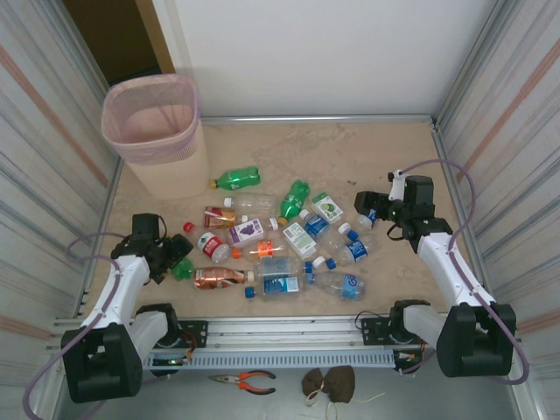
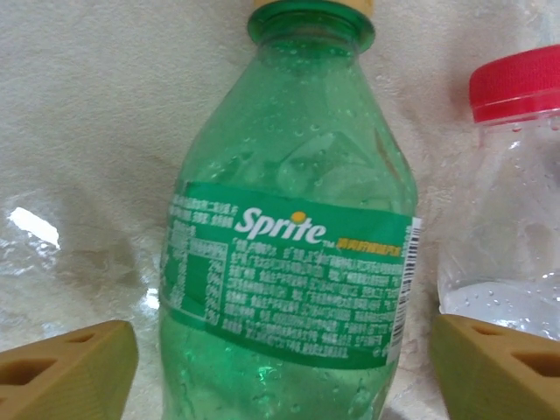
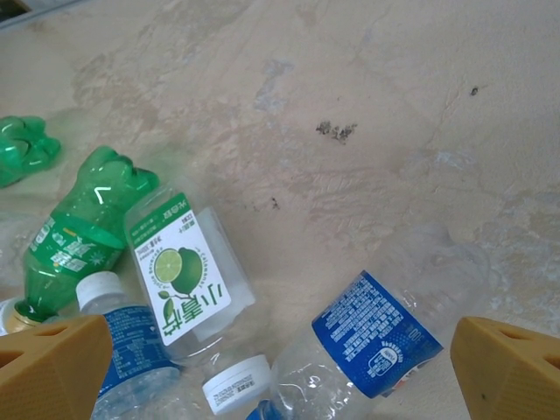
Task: Put the plastic bottles in the bin
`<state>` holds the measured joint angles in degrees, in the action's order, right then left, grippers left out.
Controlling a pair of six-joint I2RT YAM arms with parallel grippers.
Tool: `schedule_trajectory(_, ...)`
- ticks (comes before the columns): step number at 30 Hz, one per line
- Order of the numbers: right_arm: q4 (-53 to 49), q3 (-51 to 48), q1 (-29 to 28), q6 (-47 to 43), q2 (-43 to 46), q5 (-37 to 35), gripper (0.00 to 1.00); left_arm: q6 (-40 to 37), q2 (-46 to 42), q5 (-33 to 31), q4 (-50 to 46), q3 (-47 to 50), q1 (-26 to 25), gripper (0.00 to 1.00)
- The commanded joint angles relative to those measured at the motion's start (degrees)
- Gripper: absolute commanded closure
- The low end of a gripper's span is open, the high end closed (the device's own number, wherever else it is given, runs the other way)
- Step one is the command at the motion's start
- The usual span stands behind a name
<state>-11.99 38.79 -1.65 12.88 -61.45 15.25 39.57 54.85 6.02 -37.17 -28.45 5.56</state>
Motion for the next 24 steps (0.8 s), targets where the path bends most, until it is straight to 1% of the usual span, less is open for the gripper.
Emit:
schedule_trajectory(1, -0.9, 1.8, -0.4, -0.3, 1.4, 1.0, 0.02, 0.3, 0.2, 0.7, 2.3, 0.8, 0.3, 0.2)
schedule_trajectory(4, -1.3, 1.9, -0.4, -0.1, 1.5, 1.4, 0.01, -0.3, 1.1, -0.5, 3.2, 1.2, 0.4, 0.25)
schedule_trajectory(7, -2.0, 2.5, -0.3, -0.1, 1.5, 1.7, 0.01, -1.0, 2.5, -1.7, 3.8, 1.3, 0.5, 0.27)
schedule_trajectory(11, -2.8, 2.8, -0.3, -0.1, 2.4, 1.8, 0.01, -1.1, 4.1, -1.0, 5.5, 1.7, 0.6, 0.31)
schedule_trajectory(15, -3.3, 2.8, -0.4, -0.1, 2.9, 1.7, 0.01, -1.1, 4.8, -0.8, 6.3, 1.9, 0.7, 0.39)
schedule_trajectory(18, -3.7, 3.2, -0.3, -0.1, 3.1, 2.1, 0.01, -1.7, 3.5, -0.2, 6.1, 1.6, 0.7, 0.47)
schedule_trajectory(24, -5.9, 5.1, -0.4, -0.1, 4.1, 3.0, 0.0, -2.1, -4.3, -1.8, 1.3, -1.1, 0.7, 0.46)
